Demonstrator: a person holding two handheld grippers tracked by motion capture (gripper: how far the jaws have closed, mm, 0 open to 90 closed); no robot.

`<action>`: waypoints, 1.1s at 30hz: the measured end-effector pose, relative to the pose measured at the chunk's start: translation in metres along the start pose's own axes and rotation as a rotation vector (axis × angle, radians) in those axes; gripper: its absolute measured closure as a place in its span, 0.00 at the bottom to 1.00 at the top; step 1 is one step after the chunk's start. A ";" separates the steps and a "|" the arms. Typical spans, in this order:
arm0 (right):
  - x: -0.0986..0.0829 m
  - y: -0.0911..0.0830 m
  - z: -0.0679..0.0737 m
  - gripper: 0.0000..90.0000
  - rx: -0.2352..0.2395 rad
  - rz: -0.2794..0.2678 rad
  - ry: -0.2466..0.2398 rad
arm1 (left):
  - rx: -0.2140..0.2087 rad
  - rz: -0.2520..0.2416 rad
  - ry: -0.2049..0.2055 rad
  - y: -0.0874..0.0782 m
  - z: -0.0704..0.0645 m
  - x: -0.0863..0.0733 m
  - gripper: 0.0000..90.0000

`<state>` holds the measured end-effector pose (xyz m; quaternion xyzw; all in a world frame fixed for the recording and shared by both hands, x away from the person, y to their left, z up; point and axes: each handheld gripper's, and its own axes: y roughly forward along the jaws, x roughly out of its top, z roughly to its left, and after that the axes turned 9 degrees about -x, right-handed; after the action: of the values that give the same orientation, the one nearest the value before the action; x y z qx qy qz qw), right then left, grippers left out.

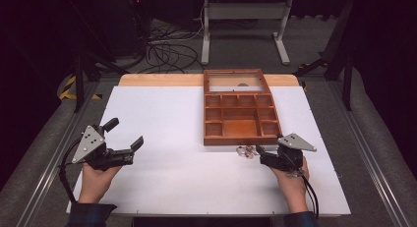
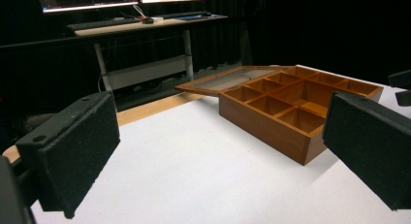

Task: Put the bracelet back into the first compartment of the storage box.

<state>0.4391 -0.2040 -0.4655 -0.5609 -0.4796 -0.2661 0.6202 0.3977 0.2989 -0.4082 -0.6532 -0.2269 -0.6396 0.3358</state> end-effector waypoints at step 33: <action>-0.015 0.034 0.023 0.14 0.007 0.241 0.020 | -0.014 0.012 -0.001 0.002 0.000 -0.002 0.01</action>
<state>0.4558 -0.1775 -0.4958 -0.6094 -0.4036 -0.1936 0.6544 0.3993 0.2974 -0.4102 -0.6571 -0.2188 -0.6387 0.3351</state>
